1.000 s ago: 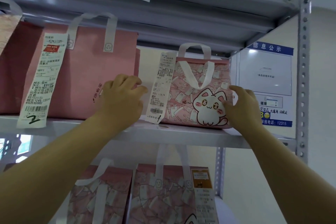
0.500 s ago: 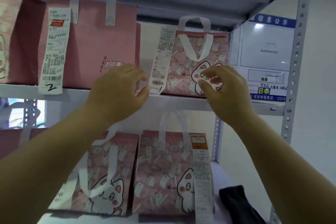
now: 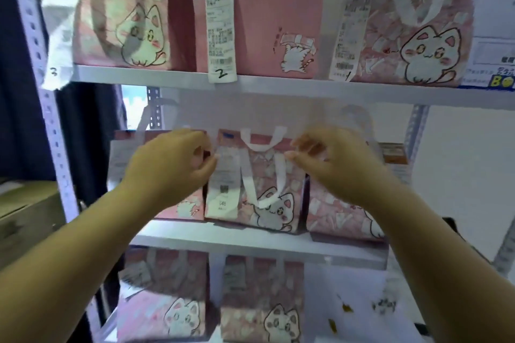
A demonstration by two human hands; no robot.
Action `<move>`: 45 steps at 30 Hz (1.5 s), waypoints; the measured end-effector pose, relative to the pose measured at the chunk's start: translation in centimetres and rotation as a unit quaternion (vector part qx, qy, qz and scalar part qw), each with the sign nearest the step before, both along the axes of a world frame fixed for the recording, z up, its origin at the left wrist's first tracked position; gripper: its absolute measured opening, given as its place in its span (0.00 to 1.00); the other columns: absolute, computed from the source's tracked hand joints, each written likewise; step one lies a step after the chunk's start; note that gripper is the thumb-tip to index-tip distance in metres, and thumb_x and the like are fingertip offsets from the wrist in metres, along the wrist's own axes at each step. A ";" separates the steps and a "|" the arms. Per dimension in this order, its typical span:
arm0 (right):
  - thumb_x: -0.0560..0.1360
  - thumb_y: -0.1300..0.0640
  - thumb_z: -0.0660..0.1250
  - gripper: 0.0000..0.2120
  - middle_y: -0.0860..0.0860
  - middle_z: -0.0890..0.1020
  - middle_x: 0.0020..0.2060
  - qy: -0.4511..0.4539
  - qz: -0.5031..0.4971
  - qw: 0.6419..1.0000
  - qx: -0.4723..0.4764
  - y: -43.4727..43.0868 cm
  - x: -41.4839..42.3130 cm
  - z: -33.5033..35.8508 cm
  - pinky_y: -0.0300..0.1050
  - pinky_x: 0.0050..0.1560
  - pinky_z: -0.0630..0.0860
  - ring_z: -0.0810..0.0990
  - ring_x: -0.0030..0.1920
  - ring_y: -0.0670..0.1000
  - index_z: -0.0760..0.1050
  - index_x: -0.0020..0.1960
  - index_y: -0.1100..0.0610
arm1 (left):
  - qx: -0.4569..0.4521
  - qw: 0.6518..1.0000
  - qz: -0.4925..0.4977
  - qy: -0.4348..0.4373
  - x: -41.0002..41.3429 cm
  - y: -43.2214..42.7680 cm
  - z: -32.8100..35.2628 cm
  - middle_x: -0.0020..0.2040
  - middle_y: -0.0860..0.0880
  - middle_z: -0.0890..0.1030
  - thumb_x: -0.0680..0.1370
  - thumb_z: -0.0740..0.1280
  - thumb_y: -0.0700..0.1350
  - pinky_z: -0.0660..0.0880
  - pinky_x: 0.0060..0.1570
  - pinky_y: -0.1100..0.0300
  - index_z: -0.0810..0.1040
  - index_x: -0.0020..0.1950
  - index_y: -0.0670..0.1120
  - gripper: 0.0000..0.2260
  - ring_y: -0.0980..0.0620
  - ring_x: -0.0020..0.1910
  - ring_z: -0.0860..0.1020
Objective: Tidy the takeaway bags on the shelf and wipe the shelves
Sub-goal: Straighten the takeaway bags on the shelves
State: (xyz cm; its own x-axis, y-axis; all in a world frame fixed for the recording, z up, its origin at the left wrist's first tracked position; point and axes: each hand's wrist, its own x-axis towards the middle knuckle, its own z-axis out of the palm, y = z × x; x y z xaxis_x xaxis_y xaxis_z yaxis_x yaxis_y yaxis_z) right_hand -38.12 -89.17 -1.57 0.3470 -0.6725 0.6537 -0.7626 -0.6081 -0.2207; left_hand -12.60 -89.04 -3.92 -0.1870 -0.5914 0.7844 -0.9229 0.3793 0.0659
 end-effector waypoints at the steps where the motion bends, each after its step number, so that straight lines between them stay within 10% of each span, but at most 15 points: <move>1: 0.74 0.45 0.64 0.10 0.42 0.78 0.41 0.008 0.004 1.000 0.022 0.1 1.4 -0.9 0.40 0.42 0.76 0.77 0.41 0.42 0.76 0.50 0.50 | 0.018 1.000 0.024 -0.003 1.8 0.4 -0.9 0.34 0.53 0.75 0.74 0.65 0.54 0.64 0.28 0.63 0.73 0.38 0.48 0.11 0.52 0.31 0.74; 24: 0.74 0.40 0.63 0.30 0.47 0.80 0.48 0.036 -0.098 0.973 0.206 -11.1 19.8 -13.3 0.51 0.44 0.78 0.79 0.46 0.53 0.59 0.71 0.49 | 0.237 0.946 0.192 0.114 22.2 -6.7 -12.3 0.55 0.47 0.78 0.74 0.65 0.55 0.75 0.45 0.52 0.73 0.61 0.44 0.21 0.46 0.47 0.77; 29: 0.75 0.41 0.62 0.32 0.49 0.80 0.43 0.019 -0.139 0.970 0.201 -14.4 22.0 -13.9 0.53 0.41 0.78 0.79 0.42 0.54 0.53 0.73 0.51 | 0.251 0.938 0.179 0.160 23.4 -10.0 -13.4 0.60 0.43 0.77 0.75 0.67 0.51 0.73 0.49 0.53 0.68 0.65 0.41 0.23 0.45 0.54 0.77; 34: 0.75 0.43 0.62 0.30 0.53 0.80 0.40 0.037 -0.212 0.953 0.212 -15.8 23.0 -14.5 0.52 0.40 0.78 0.79 0.42 0.58 0.57 0.71 0.57 | 0.289 0.928 0.162 0.169 24.1 -12.1 -14.4 0.41 0.47 0.75 0.76 0.62 0.43 0.64 0.30 0.60 0.66 0.49 0.47 0.05 0.50 0.36 0.71; 40: 0.75 0.43 0.63 0.28 0.52 0.78 0.35 0.038 -0.254 0.942 0.216 -16.1 24.0 -14.9 0.51 0.37 0.78 0.78 0.38 0.56 0.60 0.68 0.56 | 0.333 0.917 0.102 0.194 25.1 -14.2 -15.0 0.59 0.45 0.77 0.75 0.61 0.40 0.72 0.42 0.56 0.64 0.66 0.45 0.19 0.48 0.49 0.76; 45: 0.74 0.46 0.65 0.25 0.56 0.78 0.52 0.015 -0.257 0.942 0.214 -15.5 24.3 -14.7 0.54 0.45 0.77 0.77 0.49 0.59 0.64 0.65 0.58 | 0.341 0.912 0.047 0.223 25.7 -14.9 -15.4 0.55 0.48 0.78 0.74 0.61 0.37 0.73 0.40 0.59 0.66 0.66 0.50 0.21 0.47 0.49 0.77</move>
